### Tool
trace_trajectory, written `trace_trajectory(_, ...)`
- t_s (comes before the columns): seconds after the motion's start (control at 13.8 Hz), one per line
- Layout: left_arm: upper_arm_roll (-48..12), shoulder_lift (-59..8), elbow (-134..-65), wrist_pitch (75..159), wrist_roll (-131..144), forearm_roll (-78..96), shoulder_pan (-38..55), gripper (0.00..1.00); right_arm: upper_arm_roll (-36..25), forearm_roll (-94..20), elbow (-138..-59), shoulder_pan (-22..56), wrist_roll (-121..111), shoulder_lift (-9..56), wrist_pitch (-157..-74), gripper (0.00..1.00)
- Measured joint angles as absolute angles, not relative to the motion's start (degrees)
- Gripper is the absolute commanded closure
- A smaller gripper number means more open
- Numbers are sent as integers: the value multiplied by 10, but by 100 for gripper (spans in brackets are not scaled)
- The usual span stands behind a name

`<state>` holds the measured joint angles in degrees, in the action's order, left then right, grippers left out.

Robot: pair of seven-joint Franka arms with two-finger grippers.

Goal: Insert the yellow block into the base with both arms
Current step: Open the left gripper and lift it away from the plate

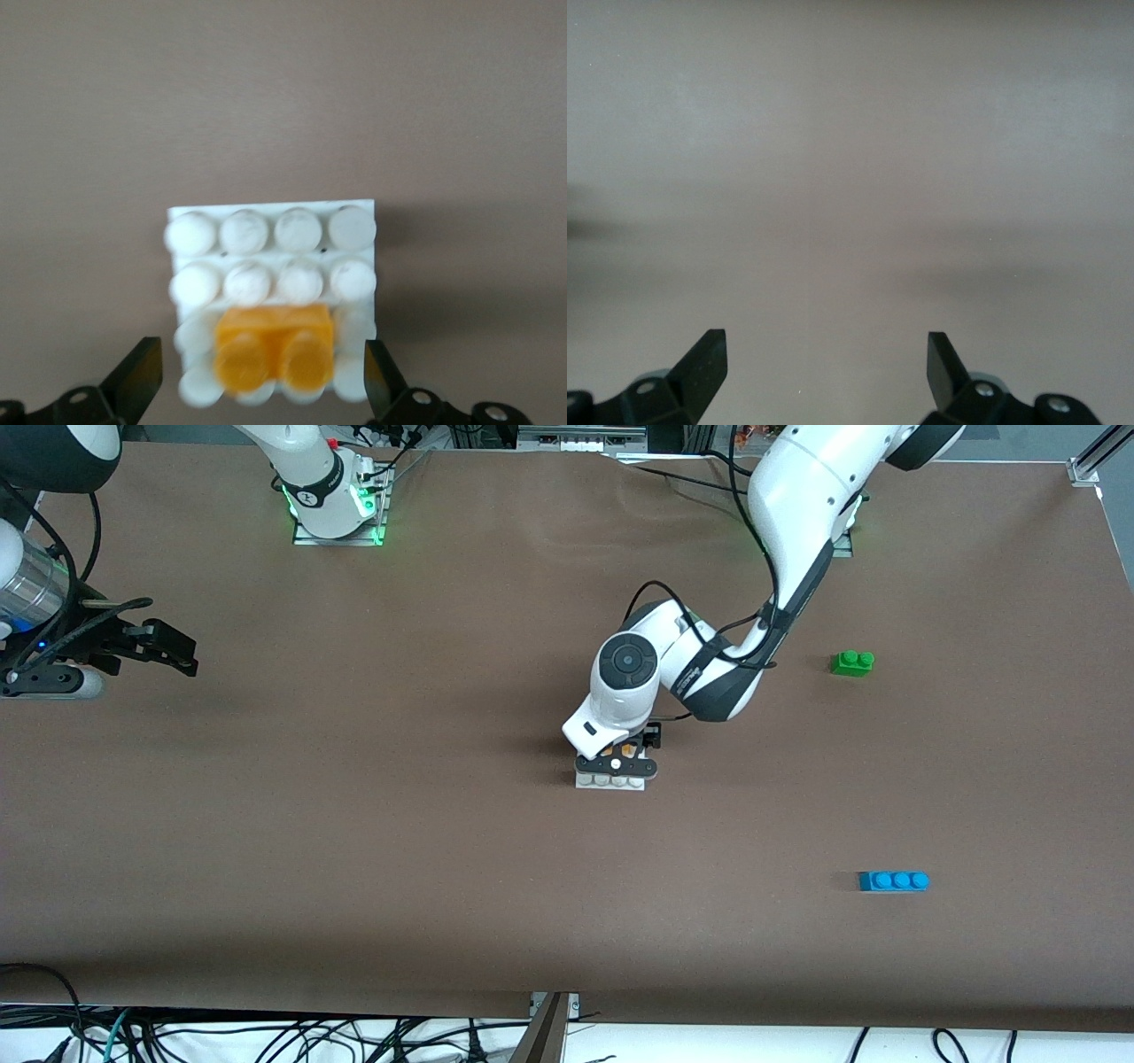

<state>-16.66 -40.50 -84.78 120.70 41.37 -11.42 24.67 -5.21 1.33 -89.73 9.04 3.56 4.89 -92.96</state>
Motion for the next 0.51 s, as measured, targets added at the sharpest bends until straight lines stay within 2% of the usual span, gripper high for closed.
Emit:
trace_trajectory(0.29,-166,-310,-840,1078,409,-94,223,0,-52,13,-897,90,36,49,-930,0)
trace_trajectory(0.51,-165,-242,-834,1005,358,-49,166,0,-52,13,-897,90,36,49,-930,0)
